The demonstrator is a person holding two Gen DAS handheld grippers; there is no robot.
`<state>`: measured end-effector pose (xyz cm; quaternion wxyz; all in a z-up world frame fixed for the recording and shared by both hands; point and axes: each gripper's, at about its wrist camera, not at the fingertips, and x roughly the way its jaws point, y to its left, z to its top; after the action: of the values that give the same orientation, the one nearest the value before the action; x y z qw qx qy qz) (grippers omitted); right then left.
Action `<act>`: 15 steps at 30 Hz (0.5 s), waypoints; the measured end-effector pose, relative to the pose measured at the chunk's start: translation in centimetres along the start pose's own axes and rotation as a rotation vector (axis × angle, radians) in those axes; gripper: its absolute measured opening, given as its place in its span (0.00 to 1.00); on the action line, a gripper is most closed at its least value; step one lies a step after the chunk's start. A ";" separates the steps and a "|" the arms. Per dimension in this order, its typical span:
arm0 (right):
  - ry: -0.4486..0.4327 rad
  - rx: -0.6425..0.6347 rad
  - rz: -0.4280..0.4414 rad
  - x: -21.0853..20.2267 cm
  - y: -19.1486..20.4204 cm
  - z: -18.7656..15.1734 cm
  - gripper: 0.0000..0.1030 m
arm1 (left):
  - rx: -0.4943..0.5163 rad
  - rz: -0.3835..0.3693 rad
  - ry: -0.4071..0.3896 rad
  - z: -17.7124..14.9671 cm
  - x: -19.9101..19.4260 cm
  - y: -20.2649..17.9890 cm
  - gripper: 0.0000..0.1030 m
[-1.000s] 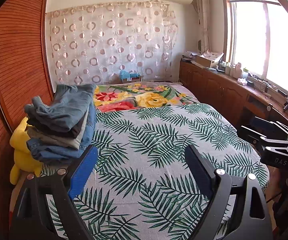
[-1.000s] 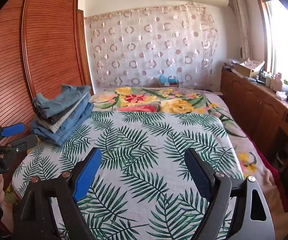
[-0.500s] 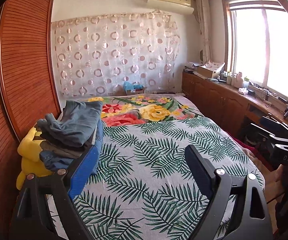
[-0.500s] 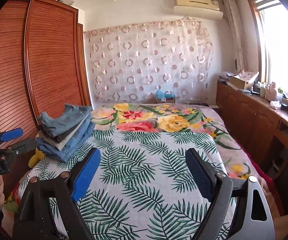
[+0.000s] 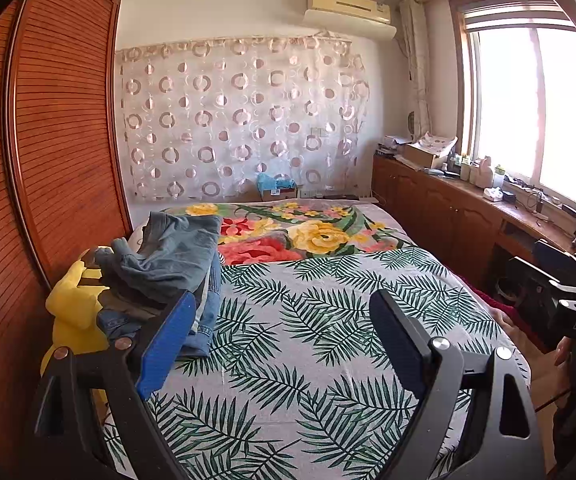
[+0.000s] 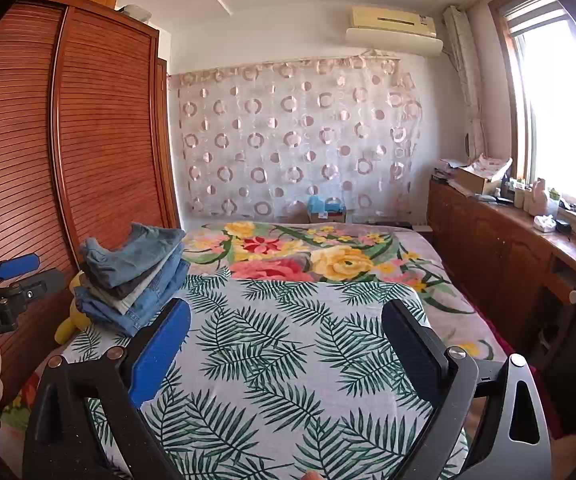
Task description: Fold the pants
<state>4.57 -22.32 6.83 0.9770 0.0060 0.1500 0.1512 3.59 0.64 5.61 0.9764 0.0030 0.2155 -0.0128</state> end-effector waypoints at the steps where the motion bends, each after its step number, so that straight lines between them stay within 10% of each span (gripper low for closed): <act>1: 0.000 0.000 -0.001 0.1 0.0 -0.1 0.94 | 0.000 -0.001 0.000 0.0 0.0 0.0 0.86; 15: 0.002 0.002 -0.010 0.7 -0.4 -0.2 0.95 | 0.001 0.000 -0.001 0.0 0.0 0.0 0.86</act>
<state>5.25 -22.51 6.38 0.9776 0.0060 0.1510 0.1463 3.58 0.62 5.61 0.9765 0.0034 0.2150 -0.0132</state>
